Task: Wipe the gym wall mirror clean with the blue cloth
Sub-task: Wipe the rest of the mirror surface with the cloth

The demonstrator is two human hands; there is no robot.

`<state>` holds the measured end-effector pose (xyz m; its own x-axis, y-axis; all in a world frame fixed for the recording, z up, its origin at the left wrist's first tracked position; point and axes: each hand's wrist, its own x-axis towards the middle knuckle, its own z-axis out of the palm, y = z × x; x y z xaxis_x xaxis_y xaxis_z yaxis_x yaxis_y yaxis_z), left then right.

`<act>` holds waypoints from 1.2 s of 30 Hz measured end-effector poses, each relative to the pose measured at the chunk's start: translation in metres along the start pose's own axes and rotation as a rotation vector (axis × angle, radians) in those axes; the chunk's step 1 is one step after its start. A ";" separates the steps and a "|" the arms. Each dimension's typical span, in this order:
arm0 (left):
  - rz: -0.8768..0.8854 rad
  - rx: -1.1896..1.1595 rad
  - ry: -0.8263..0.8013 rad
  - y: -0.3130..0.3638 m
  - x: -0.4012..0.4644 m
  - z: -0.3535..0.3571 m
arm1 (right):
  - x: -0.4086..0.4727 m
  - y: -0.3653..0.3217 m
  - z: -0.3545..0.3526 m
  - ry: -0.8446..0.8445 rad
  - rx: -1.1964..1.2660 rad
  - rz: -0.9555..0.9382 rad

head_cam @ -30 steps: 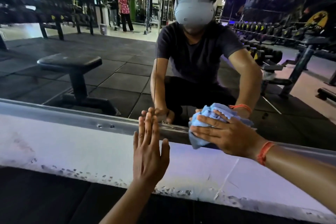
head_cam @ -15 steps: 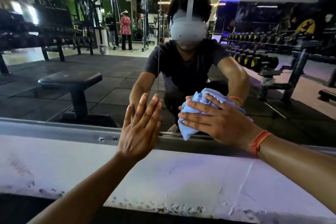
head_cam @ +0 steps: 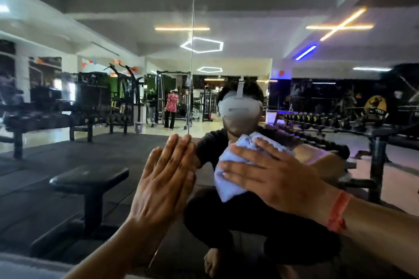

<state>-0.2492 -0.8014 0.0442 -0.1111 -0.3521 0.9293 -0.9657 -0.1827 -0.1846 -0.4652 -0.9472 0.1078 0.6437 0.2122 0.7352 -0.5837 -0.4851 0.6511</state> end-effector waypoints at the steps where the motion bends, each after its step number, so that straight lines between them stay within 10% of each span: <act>1: -0.001 0.002 0.003 0.000 0.012 -0.004 | 0.013 0.027 -0.004 0.036 0.054 -0.124; 6: -0.005 0.008 0.034 0.005 0.093 -0.028 | 0.068 0.095 -0.018 0.184 0.172 -0.022; 11: -0.065 0.037 0.015 0.007 0.161 -0.038 | 0.096 0.152 -0.030 0.085 0.135 -0.765; 18: -0.122 -0.095 -0.021 0.016 0.237 -0.074 | 0.174 0.225 -0.066 0.233 0.245 0.166; 23: -0.060 -0.096 -0.062 0.017 0.256 -0.086 | 0.147 0.227 -0.064 0.012 0.063 -0.688; 30: 0.031 -0.059 -0.038 0.038 0.301 -0.081 | 0.127 0.286 -0.081 0.356 0.255 0.584; 34: 0.101 0.013 -0.038 0.054 0.339 -0.076 | 0.098 0.264 -0.075 0.099 0.085 -0.187; 36: 0.159 0.038 -0.044 0.065 0.362 -0.081 | 0.098 0.325 -0.082 0.115 -0.043 -0.207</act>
<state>-0.3717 -0.8666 0.3948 -0.2501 -0.4195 0.8726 -0.9271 -0.1562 -0.3408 -0.6325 -1.0143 0.4073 0.6924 0.4002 0.6003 -0.4672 -0.3854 0.7958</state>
